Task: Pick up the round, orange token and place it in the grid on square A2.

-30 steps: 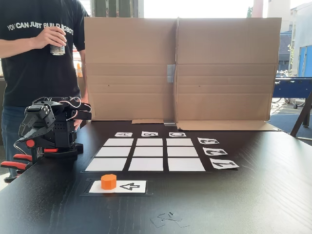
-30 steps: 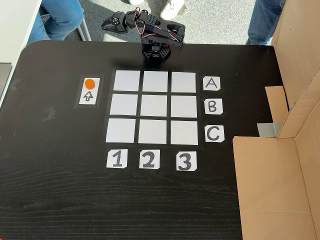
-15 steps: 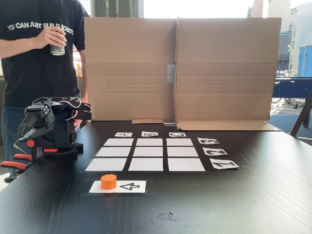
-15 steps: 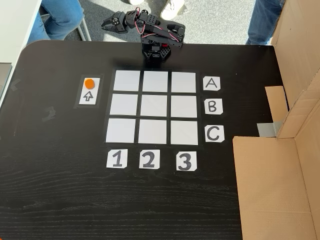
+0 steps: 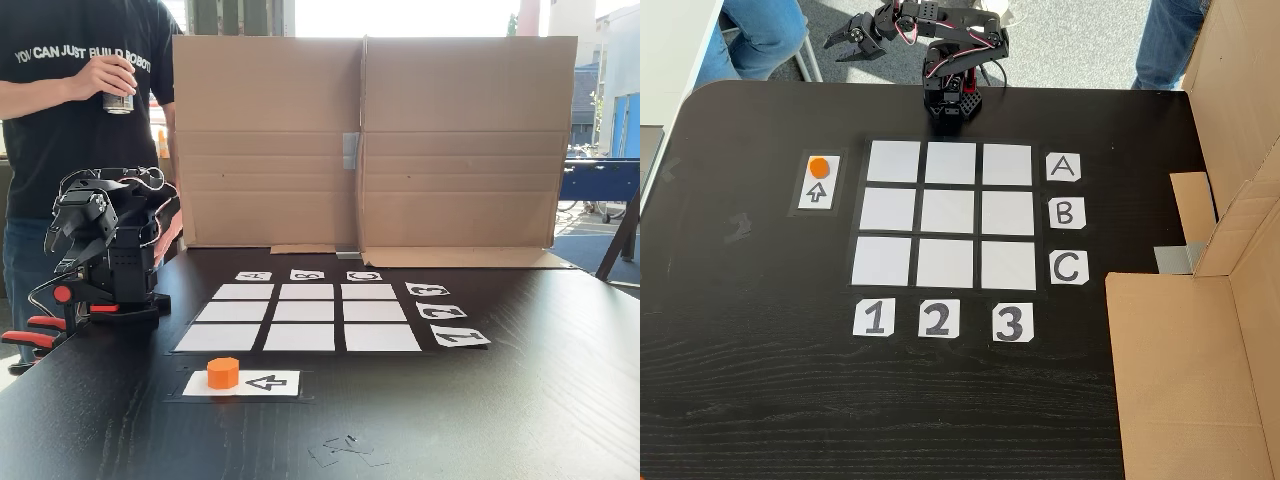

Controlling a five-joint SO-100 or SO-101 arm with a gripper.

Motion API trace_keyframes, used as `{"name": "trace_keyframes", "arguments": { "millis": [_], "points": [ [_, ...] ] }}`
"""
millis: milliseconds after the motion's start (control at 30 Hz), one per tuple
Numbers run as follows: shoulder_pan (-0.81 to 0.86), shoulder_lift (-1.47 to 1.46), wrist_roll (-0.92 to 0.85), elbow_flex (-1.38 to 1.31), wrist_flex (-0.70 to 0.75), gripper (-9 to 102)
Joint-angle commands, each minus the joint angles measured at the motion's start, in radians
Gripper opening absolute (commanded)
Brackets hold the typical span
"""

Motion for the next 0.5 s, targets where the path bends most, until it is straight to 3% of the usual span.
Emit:
{"name": "trace_keyframes", "arguments": {
  "millis": [0, 467],
  "points": [
    [-0.049, -0.190, -0.003, -0.236, 0.100, 15],
    [-0.199, -0.548, -0.020, -0.649, 0.437, 32]
  ]
}}
